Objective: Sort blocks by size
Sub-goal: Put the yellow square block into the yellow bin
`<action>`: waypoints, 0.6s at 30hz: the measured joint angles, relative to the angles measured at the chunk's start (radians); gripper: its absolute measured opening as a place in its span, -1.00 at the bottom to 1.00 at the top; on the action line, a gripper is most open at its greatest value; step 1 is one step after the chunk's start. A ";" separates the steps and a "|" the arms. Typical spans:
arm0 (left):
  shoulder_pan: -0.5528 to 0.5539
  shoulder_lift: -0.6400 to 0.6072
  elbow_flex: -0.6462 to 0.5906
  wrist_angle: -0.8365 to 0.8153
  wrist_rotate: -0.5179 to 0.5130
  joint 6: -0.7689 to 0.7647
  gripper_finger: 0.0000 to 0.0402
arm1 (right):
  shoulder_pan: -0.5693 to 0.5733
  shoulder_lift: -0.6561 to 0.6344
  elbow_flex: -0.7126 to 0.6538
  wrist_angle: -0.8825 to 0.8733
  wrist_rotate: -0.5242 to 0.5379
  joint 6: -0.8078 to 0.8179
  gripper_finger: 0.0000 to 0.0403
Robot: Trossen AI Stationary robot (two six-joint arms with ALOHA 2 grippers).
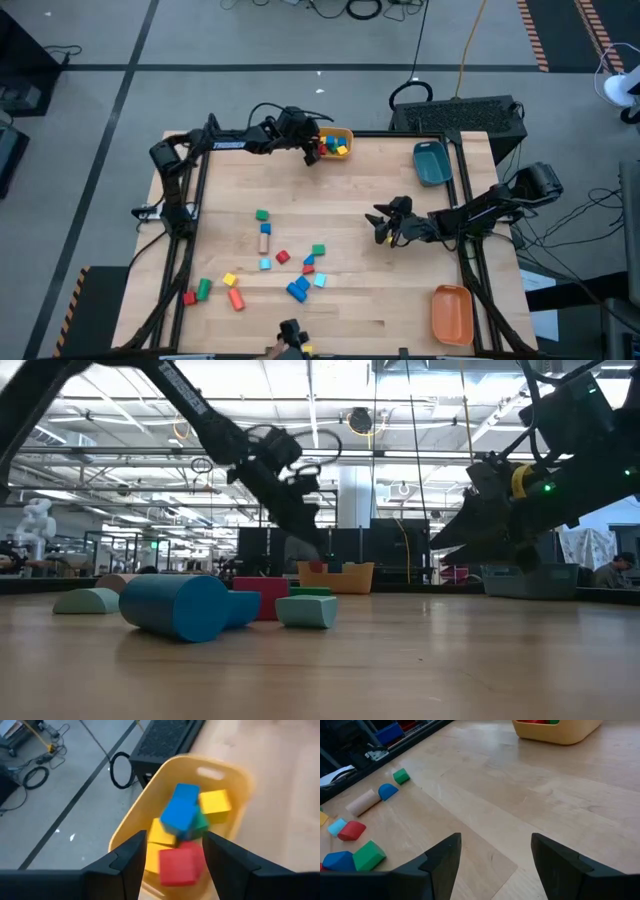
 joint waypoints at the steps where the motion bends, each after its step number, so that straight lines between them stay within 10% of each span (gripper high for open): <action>1: -0.007 -0.021 0.000 -0.031 0.000 0.000 -0.03 | 0.000 0.000 0.000 0.000 0.000 -0.001 0.13; 18: -0.229 -0.334 0.001 -0.616 -0.130 -0.150 -0.02 | 0.000 0.000 0.000 0.000 0.000 -0.021 0.13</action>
